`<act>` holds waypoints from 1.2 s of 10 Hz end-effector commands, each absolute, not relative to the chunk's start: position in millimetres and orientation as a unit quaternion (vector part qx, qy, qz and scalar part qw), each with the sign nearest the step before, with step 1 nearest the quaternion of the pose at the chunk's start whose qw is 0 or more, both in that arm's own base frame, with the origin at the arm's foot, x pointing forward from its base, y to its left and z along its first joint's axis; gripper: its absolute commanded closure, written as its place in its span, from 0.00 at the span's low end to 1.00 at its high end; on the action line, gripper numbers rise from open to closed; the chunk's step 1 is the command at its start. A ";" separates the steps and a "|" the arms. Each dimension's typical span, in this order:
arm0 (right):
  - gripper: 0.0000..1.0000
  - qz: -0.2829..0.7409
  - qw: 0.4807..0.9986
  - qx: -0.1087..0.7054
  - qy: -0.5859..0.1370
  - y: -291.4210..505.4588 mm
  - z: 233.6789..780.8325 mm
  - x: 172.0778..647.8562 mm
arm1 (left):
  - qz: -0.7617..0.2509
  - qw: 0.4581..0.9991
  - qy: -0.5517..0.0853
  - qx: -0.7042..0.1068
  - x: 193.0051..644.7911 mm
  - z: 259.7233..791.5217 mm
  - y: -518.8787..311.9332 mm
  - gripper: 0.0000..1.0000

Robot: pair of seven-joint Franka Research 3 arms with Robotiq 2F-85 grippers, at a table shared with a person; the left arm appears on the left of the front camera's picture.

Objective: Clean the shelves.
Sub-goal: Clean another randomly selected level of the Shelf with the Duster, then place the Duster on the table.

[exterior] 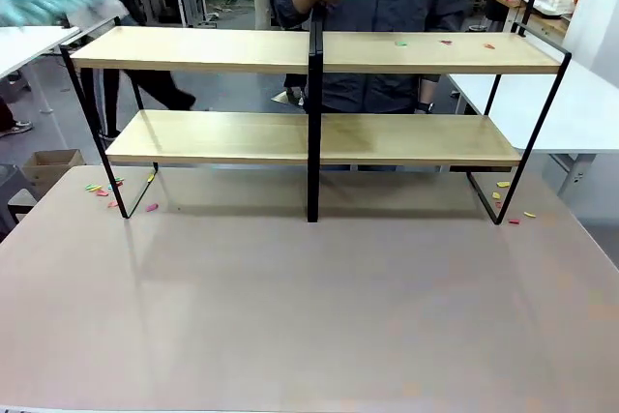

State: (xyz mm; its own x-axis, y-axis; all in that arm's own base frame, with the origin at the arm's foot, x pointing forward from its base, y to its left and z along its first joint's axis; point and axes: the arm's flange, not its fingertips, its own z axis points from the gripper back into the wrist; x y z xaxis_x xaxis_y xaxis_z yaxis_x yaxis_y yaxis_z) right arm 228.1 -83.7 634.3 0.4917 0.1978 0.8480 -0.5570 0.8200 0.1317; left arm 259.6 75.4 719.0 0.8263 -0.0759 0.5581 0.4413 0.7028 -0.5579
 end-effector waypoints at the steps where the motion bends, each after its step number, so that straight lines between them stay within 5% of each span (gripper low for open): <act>1: 0.00 0.228 0.839 0.203 -0.451 -82.9 634.4 226.9 | -0.118 0.852 -0.322 -0.395 236.3 736.9 143.1 0.88; 3: 0.00 0.228 0.839 0.203 -0.451 -82.9 634.4 226.9 | -0.126 0.812 -0.358 -0.443 212.4 733.0 169.1 0.88; 4: 0.00 0.228 0.839 0.203 -0.451 -82.9 634.4 226.9 | -0.093 0.859 -0.323 -0.385 218.2 736.3 166.7 0.88; 12: 0.00 0.228 0.839 0.203 -0.451 -82.9 634.4 226.9 | -0.093 0.859 -0.323 -0.385 218.2 736.3 166.7 0.88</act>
State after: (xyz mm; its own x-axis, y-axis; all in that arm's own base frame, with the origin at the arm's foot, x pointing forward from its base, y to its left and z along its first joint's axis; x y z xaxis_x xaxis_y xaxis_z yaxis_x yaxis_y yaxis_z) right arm 228.1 -83.6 634.4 0.4916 0.1981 0.8480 -0.5571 0.8200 0.1314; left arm 221.1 166.5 734.9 0.7836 0.1018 0.6128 0.3865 0.6925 -0.6092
